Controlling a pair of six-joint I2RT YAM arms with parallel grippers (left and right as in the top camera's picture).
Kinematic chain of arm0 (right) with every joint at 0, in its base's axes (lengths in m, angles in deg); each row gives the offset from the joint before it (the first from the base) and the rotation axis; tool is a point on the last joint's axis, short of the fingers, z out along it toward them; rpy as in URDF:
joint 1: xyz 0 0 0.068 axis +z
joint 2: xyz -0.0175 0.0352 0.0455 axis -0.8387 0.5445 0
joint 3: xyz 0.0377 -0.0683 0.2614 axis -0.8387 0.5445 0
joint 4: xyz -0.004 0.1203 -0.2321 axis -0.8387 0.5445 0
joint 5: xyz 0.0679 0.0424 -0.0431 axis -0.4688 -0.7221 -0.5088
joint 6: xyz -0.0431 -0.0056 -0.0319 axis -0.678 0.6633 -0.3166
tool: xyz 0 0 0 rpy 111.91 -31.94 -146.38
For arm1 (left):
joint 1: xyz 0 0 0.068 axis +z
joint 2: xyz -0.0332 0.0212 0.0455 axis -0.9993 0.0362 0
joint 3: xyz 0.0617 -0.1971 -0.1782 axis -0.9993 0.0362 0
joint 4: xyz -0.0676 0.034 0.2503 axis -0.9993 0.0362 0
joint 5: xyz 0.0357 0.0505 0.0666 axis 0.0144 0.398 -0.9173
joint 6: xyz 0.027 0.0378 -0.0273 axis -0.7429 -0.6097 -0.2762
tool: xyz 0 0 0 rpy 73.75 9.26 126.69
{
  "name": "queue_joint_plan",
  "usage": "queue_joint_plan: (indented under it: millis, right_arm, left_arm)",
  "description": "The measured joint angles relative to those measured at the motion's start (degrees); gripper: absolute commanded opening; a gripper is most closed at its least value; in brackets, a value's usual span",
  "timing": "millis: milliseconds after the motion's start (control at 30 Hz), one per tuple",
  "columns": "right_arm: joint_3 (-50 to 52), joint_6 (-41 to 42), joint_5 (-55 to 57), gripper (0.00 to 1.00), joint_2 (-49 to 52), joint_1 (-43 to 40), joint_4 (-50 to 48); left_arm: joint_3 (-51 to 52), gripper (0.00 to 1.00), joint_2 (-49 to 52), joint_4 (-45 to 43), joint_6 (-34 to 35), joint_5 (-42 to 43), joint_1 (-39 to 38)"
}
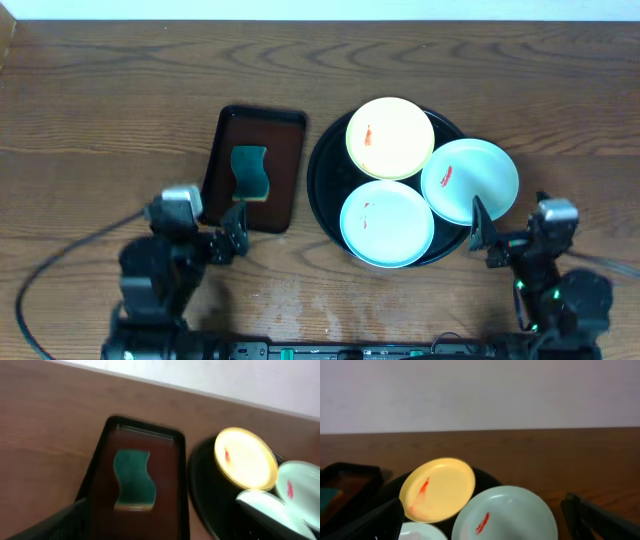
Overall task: Clean dirty plates on tray and stack at the side
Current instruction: 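Move left gripper to the sponge and right gripper to yellow plate rim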
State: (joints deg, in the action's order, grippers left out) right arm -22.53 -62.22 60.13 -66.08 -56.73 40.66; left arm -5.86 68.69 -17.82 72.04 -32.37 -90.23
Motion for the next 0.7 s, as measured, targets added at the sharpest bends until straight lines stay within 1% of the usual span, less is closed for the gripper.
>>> queue_joint_plan:
  millis: [67,167,233,333,400,467,500,533,567,600,633,667,700]
  right_arm:
    - [-4.72,0.00,-1.22,0.99,6.29,0.00,3.10]
    - [-14.29,0.00,-3.15,0.99,17.92,0.00,10.93]
    - [-22.14,0.07,-4.33,0.99,26.82,0.00,17.51]
    - [-33.24,0.17,-6.47,0.99,38.66,0.00,26.25]
    - [-39.34,0.17,-8.94,0.99,45.48,-0.02,29.20]
    - [-43.50,0.17,-12.07,0.99,50.18,-0.13,30.45]
    - [-45.11,0.20,-13.90,0.90,52.19,-0.15,30.97]
    - [-46.49,0.13,-16.00,0.70,54.27,-0.22,30.95]
    - [-47.19,0.04,-17.86,0.52,55.71,-0.26,30.62]
    - [-47.52,0.17,-19.41,0.34,56.96,-0.28,30.18]
    - [-47.60,0.22,-20.37,0.29,57.79,-0.28,29.94]
    - [-47.60,0.33,-21.03,0.26,58.69,-0.26,29.75]
    - [-47.60,0.72,-21.24,0.26,59.47,-0.26,29.68]
  left_arm:
    - [-6.82,0.89,6.62,6.27,-1.60,0.11,0.02]
    - [-17.05,0.89,16.52,14.21,-3.67,0.13,0.02]
    - [-23.43,0.89,22.67,17.79,-4.63,0.17,0.02]
    - [-29.27,0.89,28.83,18.95,-5.01,0.15,0.02]
    - [-30.84,0.89,31.19,18.88,-4.74,0.13,0.02]
    - [-31.01,0.89,32.70,18.97,-4.57,0.13,0.02]
    - [-31.01,0.79,33.29,19.08,-4.55,0.13,0.02]
    - [-31.01,0.64,33.77,19.12,-4.55,0.13,0.02]
    - [-31.01,0.47,34.27,19.17,-4.13,0.09,0.00]
    - [-31.01,0.33,34.62,19.17,-4.35,0.07,0.02]
    - [-31.01,0.21,34.95,19.19,-4.28,0.17,0.02]
    - [-31.01,0.19,35.26,19.19,-4.17,0.13,0.02]
    - [-31.01,0.14,35.58,19.19,-4.22,0.11,0.02]
